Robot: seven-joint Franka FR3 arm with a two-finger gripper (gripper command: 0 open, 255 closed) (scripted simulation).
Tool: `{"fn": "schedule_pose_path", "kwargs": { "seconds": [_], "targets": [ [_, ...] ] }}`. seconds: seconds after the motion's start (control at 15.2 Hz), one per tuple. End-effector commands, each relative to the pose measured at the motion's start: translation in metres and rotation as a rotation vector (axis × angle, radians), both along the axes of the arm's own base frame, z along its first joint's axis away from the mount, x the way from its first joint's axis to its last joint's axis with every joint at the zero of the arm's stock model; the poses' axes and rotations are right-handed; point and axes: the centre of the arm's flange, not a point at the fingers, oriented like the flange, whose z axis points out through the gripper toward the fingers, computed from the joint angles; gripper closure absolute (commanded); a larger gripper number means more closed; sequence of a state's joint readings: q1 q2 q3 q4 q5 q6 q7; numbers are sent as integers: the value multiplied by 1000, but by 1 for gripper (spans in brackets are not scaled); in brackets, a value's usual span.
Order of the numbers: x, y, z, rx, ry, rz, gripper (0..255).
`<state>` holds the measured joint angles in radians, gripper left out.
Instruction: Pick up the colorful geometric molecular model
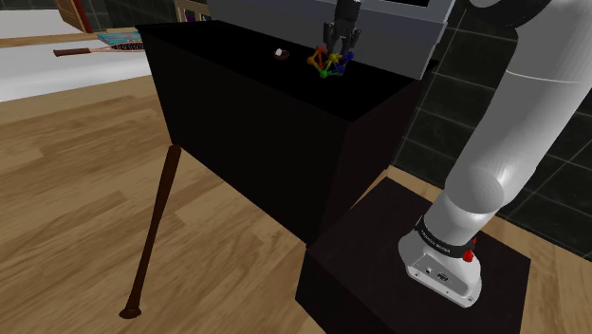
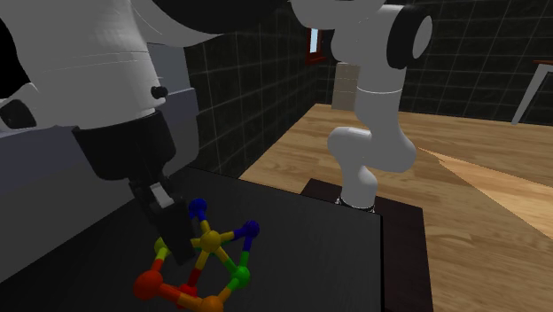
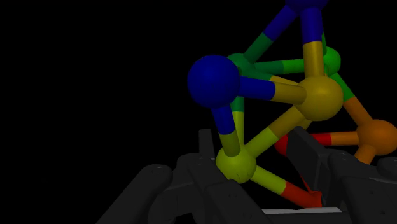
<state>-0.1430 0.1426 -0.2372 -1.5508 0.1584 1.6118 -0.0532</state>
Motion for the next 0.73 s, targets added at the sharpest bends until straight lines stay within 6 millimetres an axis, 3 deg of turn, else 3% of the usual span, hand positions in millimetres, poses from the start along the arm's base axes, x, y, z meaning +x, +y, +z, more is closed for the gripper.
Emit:
{"fn": "schedule_pose_path", "kwargs": {
  "seconds": [0.0, 0.66],
  "targets": [
    [0, 0, 5, 0, 1, 1, 255],
    [0, 0, 58, 0, 1, 1, 255]
  ]
}}
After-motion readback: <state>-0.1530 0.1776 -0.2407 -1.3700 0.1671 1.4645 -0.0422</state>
